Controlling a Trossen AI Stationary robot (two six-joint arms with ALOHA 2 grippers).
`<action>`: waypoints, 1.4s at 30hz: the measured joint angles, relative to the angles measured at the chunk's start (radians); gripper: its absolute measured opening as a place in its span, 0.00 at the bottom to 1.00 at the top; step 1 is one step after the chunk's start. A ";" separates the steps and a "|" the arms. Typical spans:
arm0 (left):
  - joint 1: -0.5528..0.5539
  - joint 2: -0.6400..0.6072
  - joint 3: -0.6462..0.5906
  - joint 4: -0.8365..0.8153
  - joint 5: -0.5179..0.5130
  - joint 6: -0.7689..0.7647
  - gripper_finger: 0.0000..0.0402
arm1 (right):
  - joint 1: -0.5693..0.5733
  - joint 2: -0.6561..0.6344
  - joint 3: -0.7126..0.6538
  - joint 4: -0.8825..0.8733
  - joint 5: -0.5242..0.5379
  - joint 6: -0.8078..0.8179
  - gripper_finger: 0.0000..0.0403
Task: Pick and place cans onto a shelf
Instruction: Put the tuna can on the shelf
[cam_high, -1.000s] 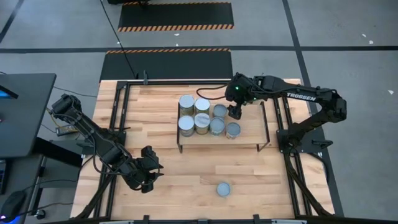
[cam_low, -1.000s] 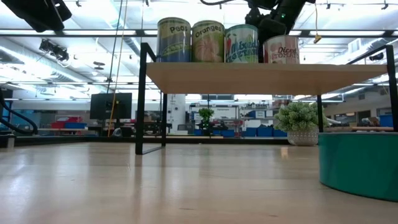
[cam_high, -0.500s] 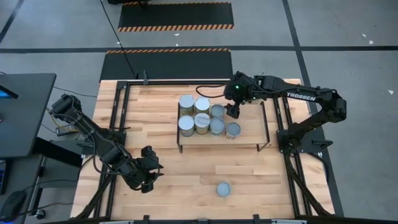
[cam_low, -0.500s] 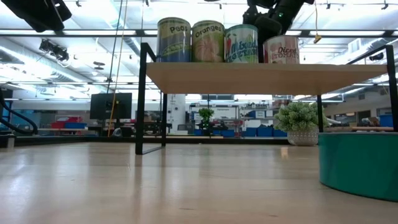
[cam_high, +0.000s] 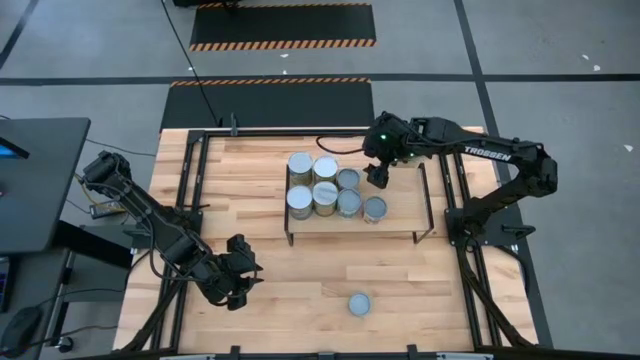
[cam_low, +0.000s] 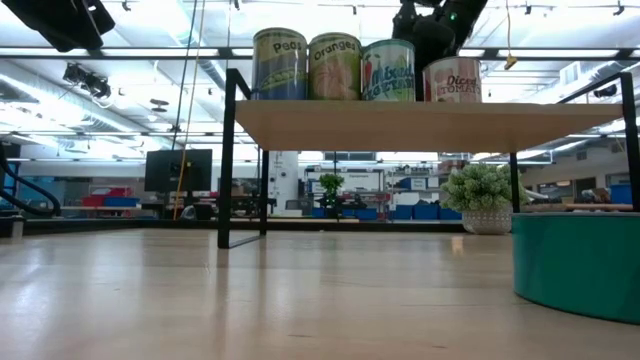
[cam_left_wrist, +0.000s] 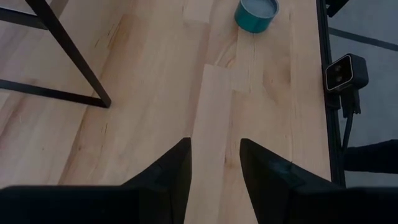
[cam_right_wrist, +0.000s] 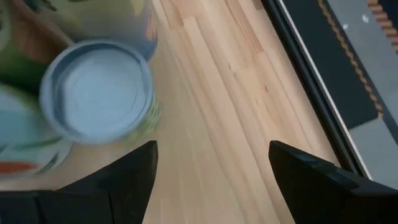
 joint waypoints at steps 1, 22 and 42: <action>0.000 0.000 0.000 0.000 0.002 0.003 0.35 | 0.007 -0.001 0.021 -0.039 0.000 0.011 0.78; 0.000 0.000 0.000 -0.067 0.022 0.043 0.35 | 0.621 0.036 0.226 -0.255 0.126 0.638 0.76; -0.002 0.000 0.000 -0.066 0.081 0.074 0.35 | 0.980 0.449 0.226 0.113 0.200 0.836 0.70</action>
